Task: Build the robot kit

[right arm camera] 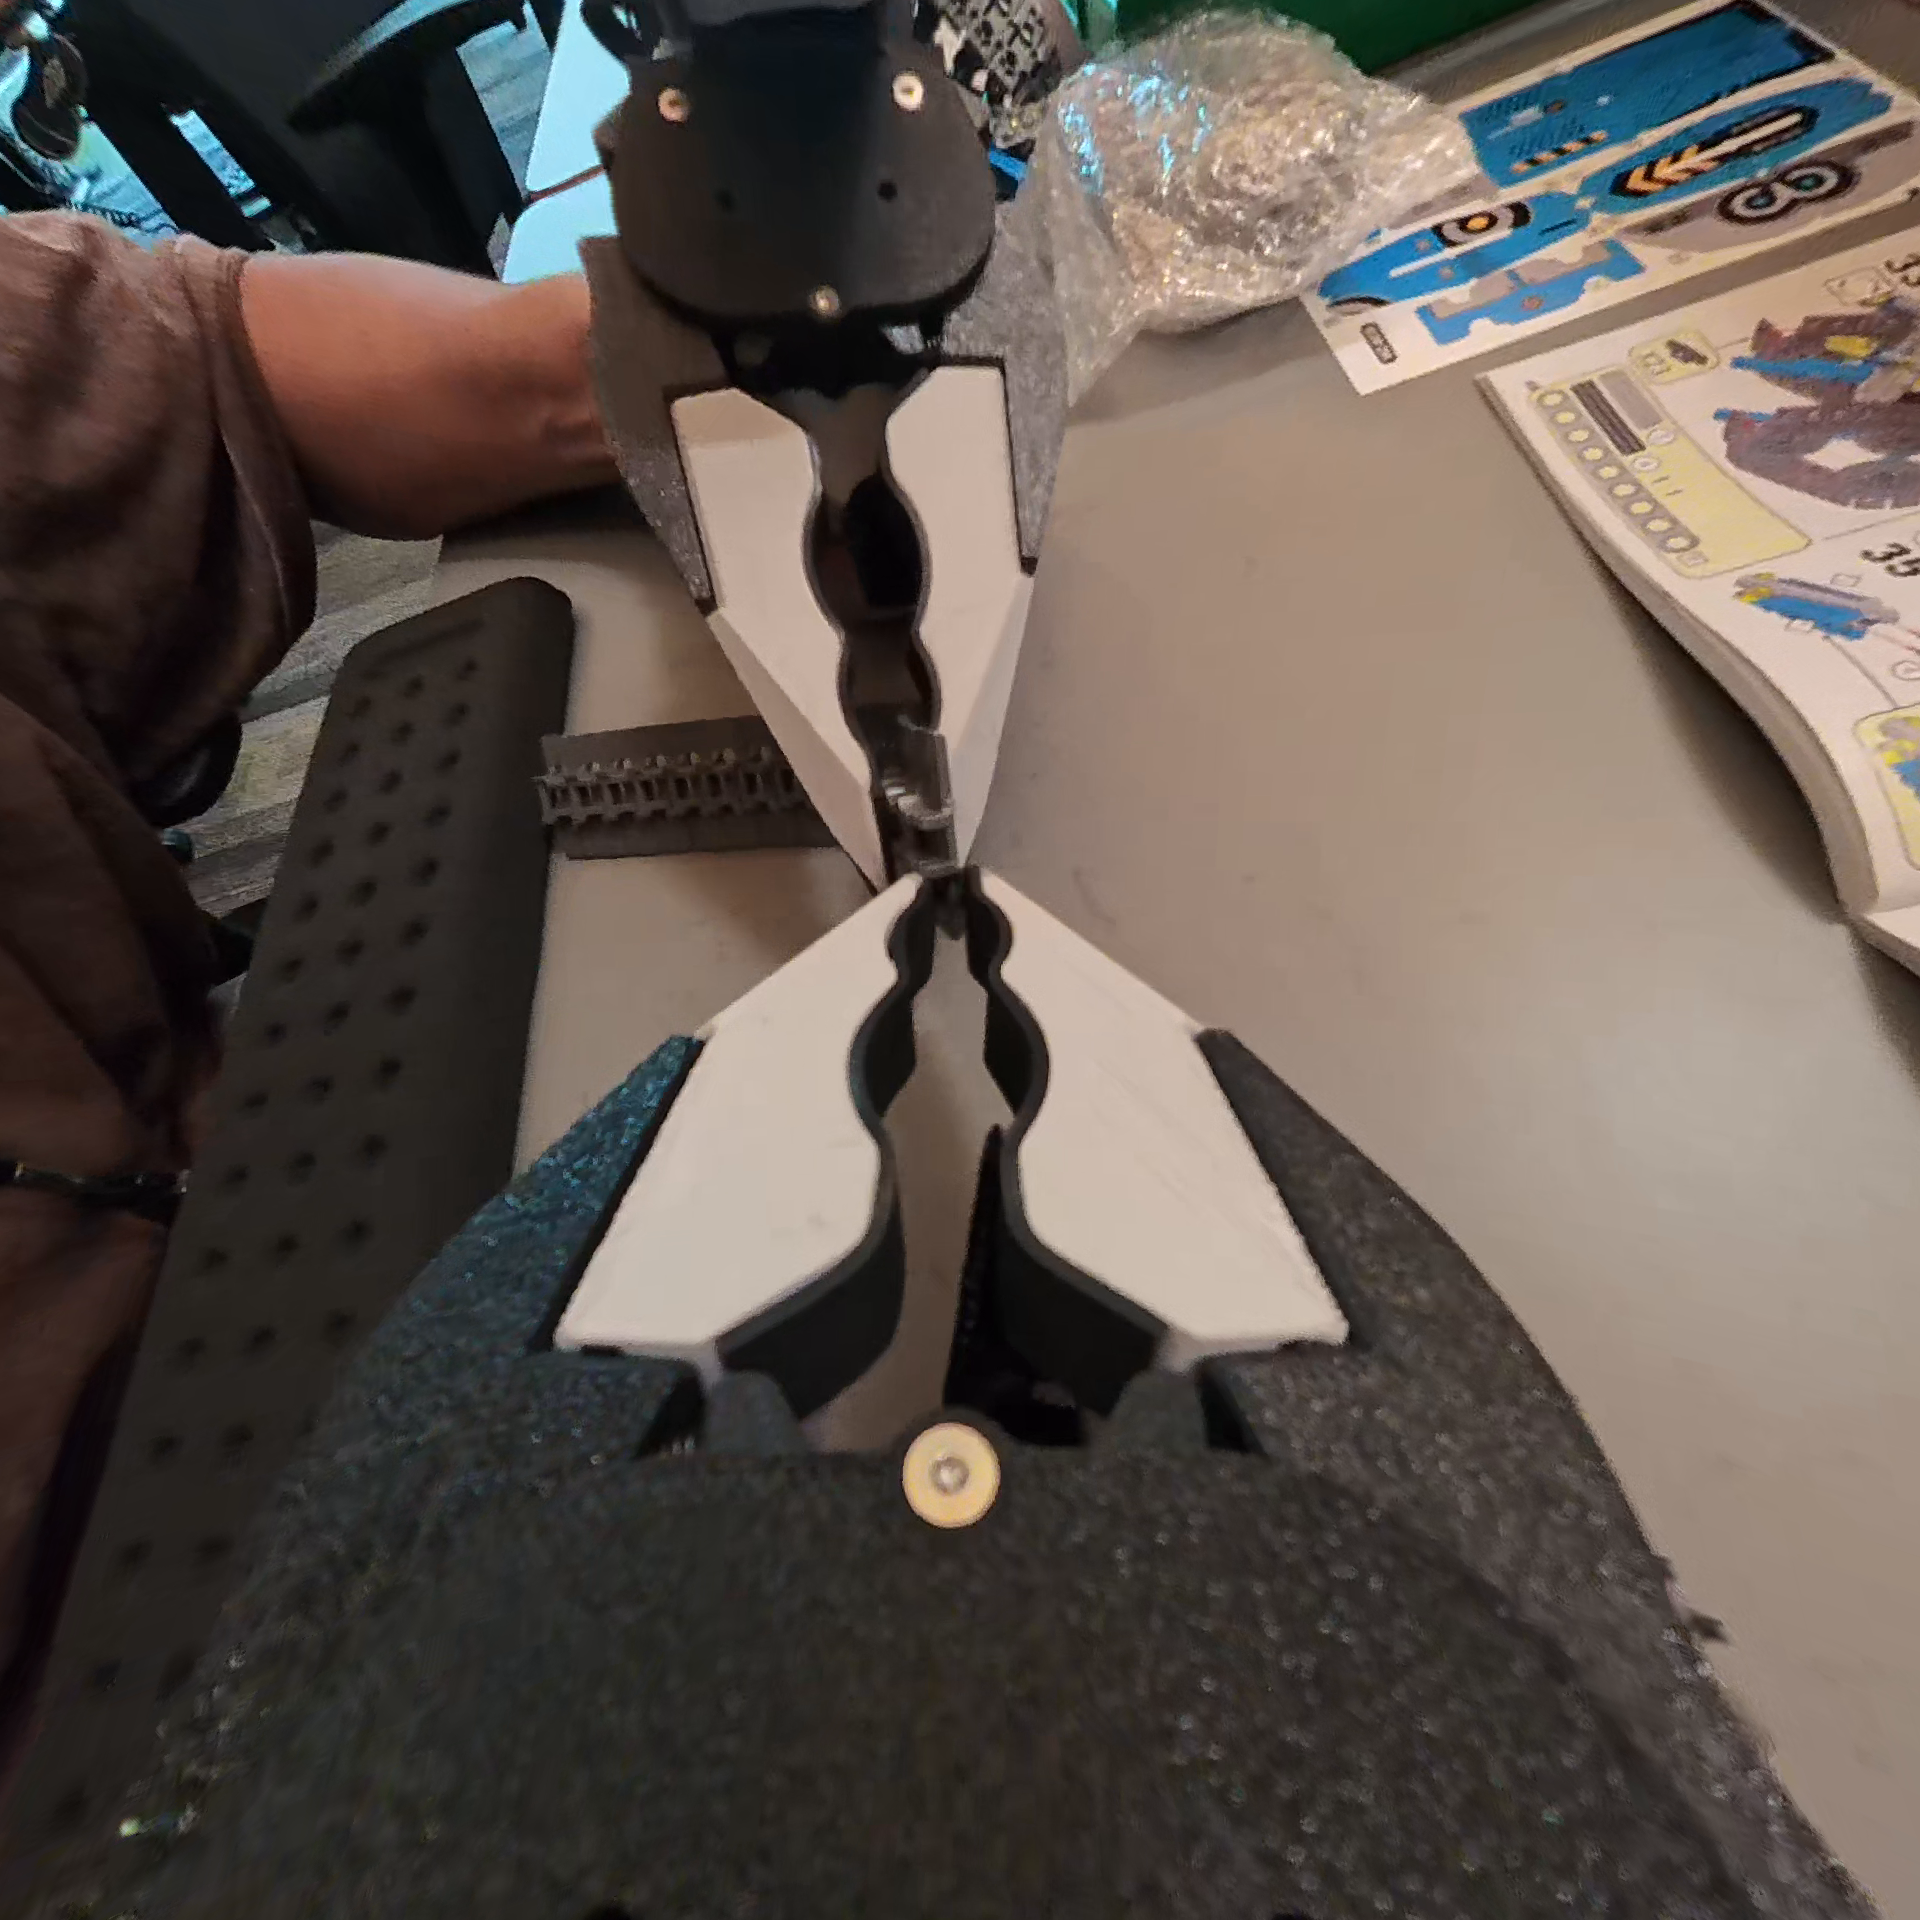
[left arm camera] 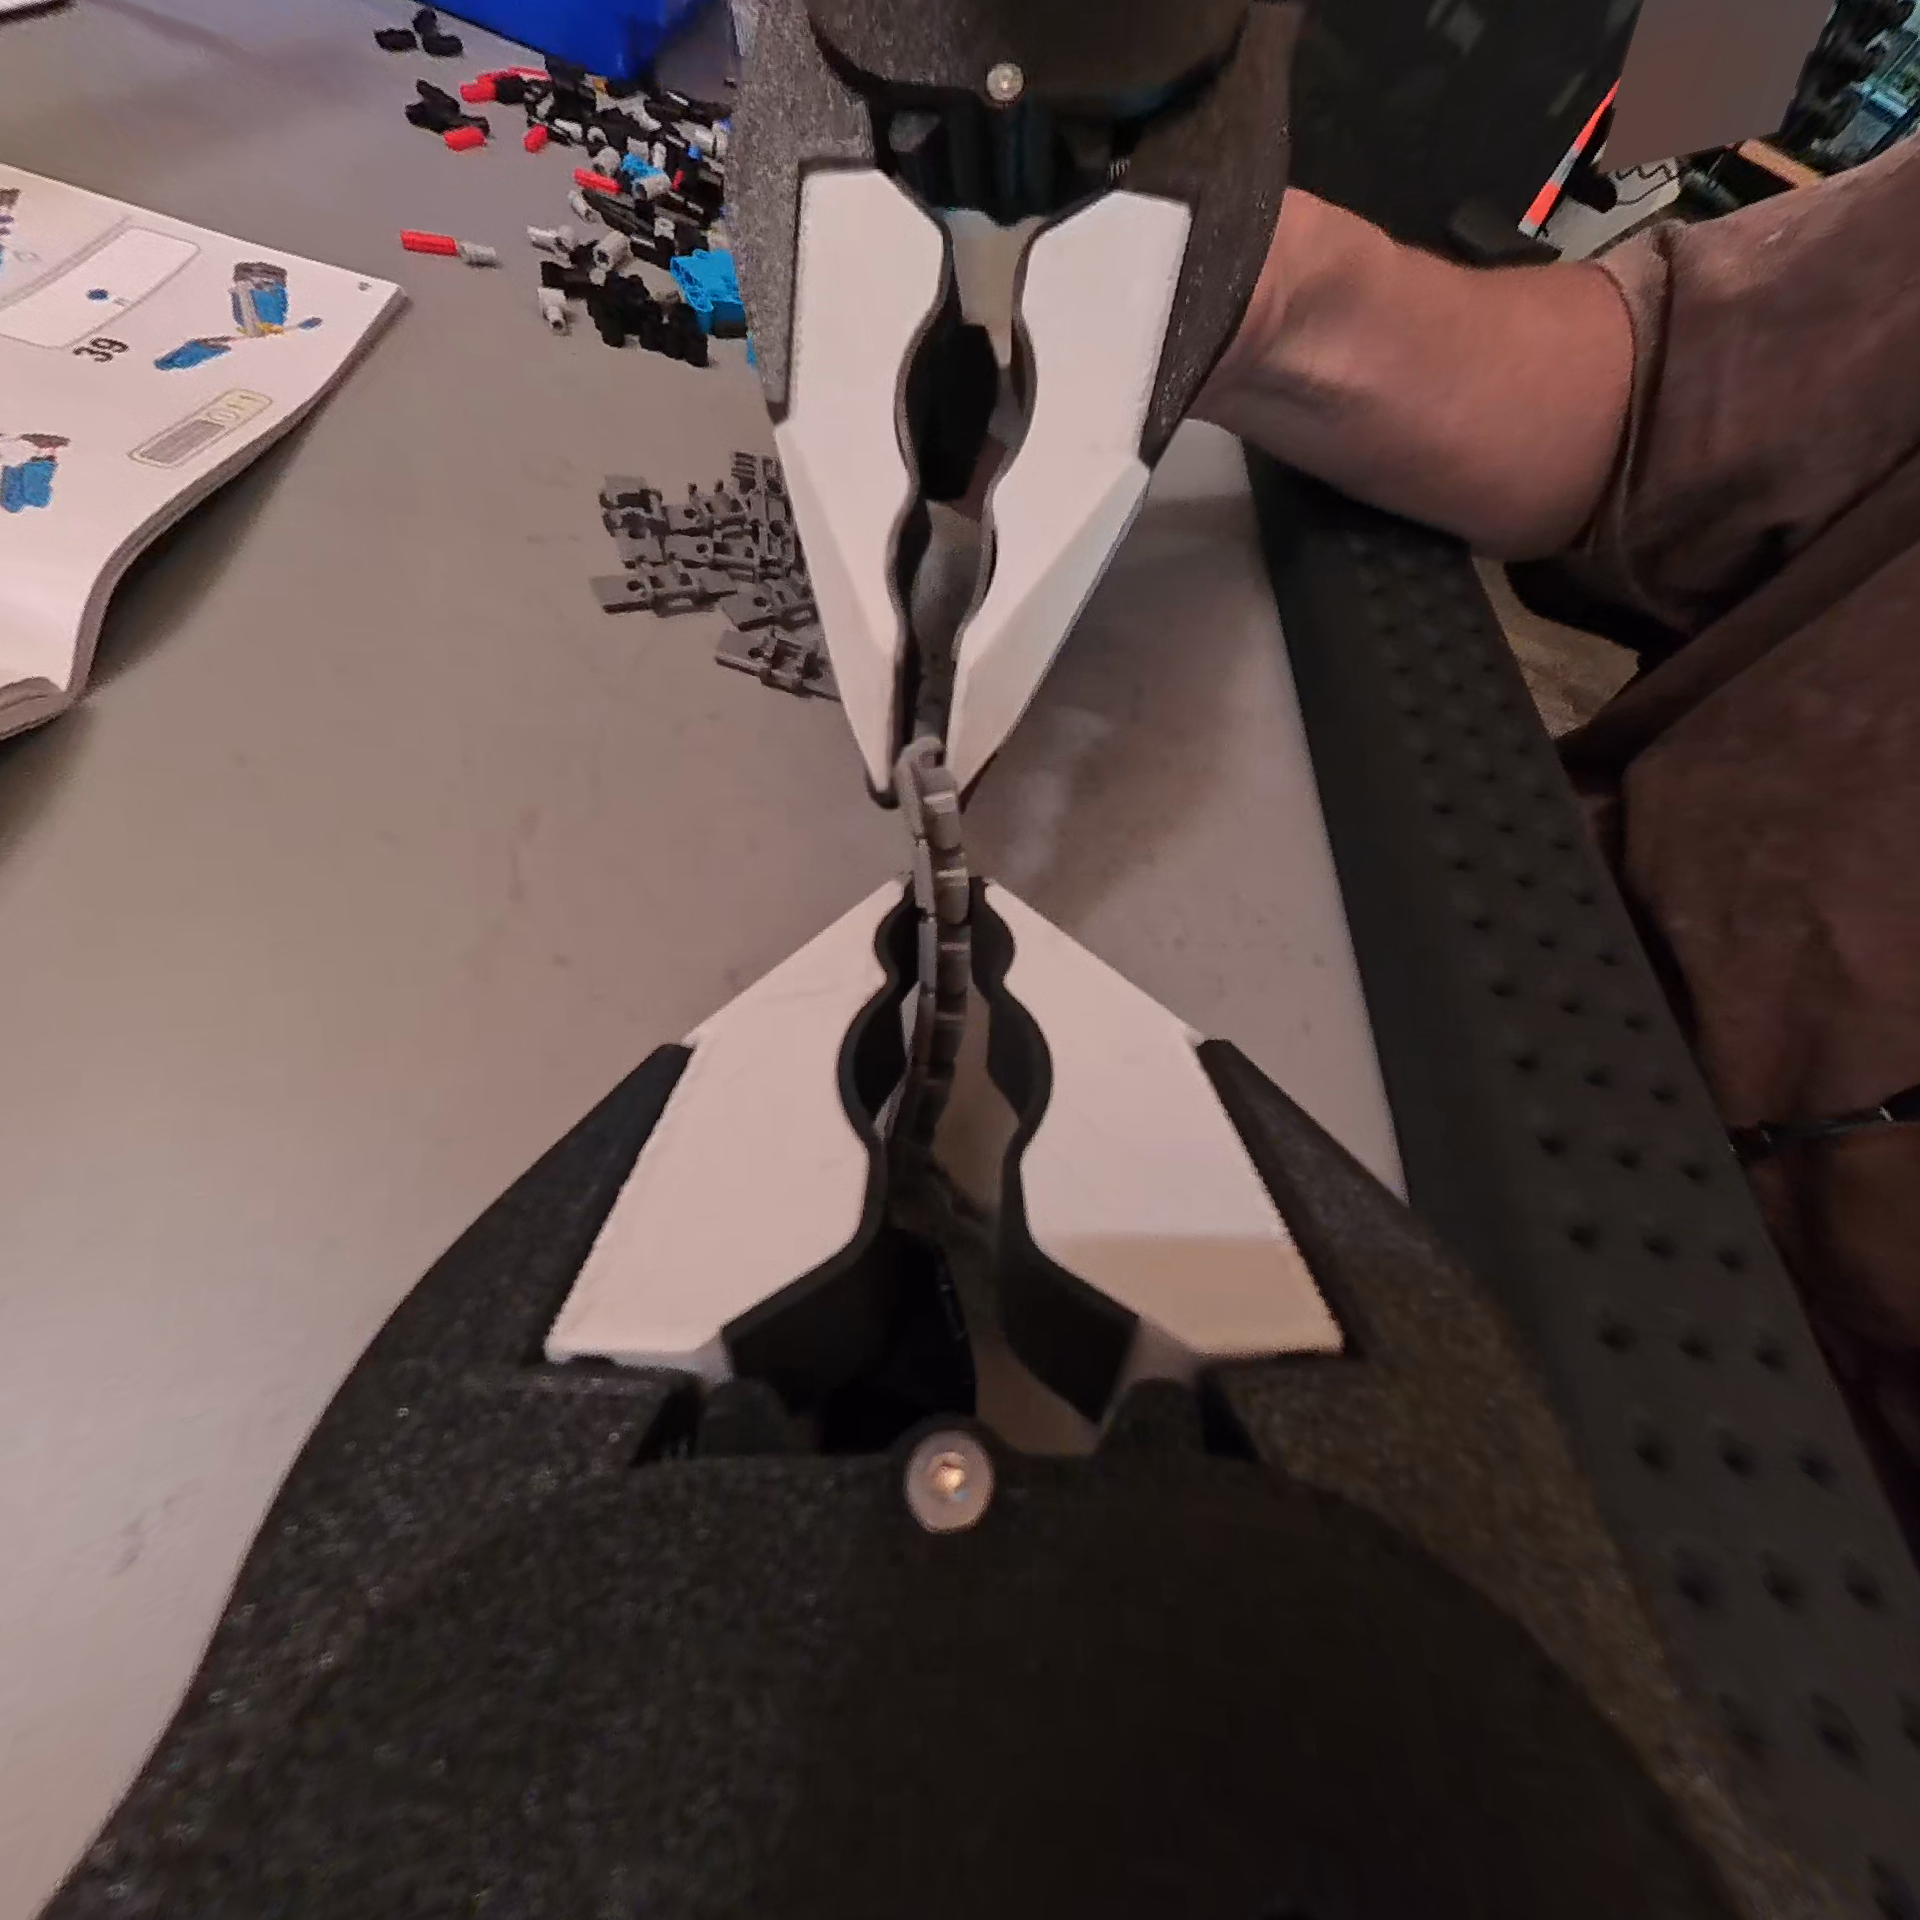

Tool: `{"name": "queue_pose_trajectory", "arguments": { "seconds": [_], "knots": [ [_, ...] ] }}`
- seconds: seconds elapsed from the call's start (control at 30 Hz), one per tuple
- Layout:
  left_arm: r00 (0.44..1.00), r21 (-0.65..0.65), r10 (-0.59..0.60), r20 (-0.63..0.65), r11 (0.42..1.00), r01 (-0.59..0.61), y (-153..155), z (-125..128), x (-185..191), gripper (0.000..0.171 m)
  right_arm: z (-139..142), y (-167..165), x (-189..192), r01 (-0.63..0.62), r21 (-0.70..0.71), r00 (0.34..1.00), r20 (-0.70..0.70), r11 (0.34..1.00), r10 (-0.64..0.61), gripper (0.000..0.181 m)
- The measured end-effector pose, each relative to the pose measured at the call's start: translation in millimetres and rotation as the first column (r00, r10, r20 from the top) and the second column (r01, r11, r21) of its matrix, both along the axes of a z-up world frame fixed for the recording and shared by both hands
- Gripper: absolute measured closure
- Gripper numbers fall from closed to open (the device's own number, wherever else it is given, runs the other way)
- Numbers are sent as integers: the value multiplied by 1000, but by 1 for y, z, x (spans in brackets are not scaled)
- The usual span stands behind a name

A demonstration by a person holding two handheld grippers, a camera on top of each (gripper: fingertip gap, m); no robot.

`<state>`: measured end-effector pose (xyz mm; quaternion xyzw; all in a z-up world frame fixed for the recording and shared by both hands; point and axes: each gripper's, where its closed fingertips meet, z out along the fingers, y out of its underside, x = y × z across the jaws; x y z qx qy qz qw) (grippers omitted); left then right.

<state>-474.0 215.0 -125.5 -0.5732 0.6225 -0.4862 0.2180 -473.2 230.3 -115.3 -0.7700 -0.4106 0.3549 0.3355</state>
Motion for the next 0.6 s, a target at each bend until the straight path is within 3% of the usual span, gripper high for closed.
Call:
{"name": "queue_pose_trajectory", "arguments": {
  "seconds": [0.2, 0.3, 0.6],
  "knots": [
    [1000, -4, 6, -8, 1000, -6, 1, -1, 0, 164, 0, -6, -4, -36, -42, 999, -39, 998, 34, 160],
    [1000, 0, -3, -12, 1000, 3, -1, -2, 0, 164, -2, -4, -6, -24, -26, 999, -28, 999, 24, 172],
    [999, 41, -46, -3, 998, 46, -8, -2, -3, 165, -2, -11, -10, -89, -110, 993, -92, 990, 79, 172]
  ]
}}
